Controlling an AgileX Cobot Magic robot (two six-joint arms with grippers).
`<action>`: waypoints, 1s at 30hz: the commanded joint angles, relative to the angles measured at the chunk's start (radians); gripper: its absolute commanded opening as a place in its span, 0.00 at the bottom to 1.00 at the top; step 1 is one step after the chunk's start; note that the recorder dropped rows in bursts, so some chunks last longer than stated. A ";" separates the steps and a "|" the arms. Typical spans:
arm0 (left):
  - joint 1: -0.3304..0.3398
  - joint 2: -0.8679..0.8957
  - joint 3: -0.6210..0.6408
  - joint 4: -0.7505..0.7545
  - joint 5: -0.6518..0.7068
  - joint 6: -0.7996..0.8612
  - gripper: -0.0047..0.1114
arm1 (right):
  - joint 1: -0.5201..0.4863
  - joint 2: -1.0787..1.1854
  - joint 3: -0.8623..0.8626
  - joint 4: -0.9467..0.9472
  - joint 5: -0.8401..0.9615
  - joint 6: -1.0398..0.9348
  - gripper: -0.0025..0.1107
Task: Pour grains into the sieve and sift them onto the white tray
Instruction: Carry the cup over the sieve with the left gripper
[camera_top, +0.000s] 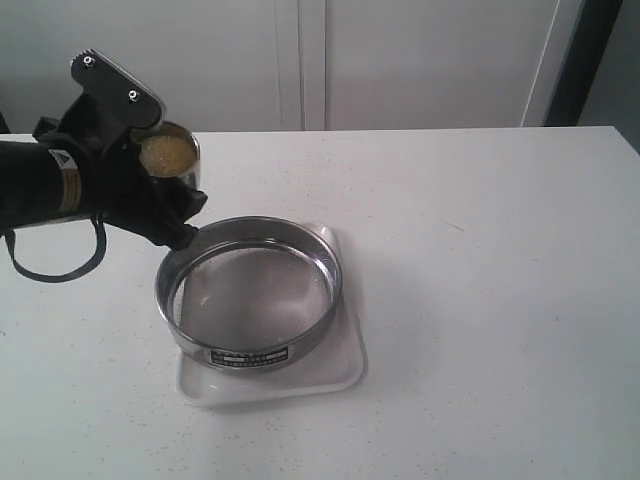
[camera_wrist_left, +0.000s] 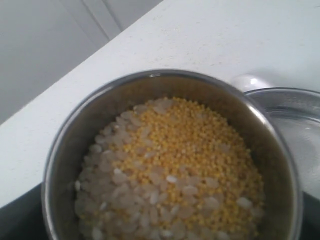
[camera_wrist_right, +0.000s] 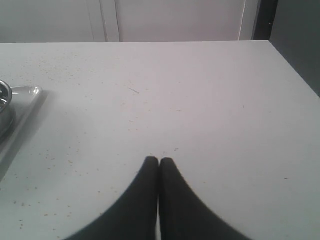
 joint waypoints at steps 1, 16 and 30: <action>-0.003 0.005 -0.021 0.006 0.135 0.111 0.04 | 0.000 0.000 0.005 -0.007 -0.009 0.000 0.02; -0.081 0.003 -0.023 -0.185 0.164 0.132 0.04 | 0.000 0.000 0.005 -0.007 -0.009 0.000 0.02; -0.092 0.003 -0.104 -1.116 0.477 1.331 0.04 | 0.000 0.000 0.005 -0.007 -0.009 0.000 0.02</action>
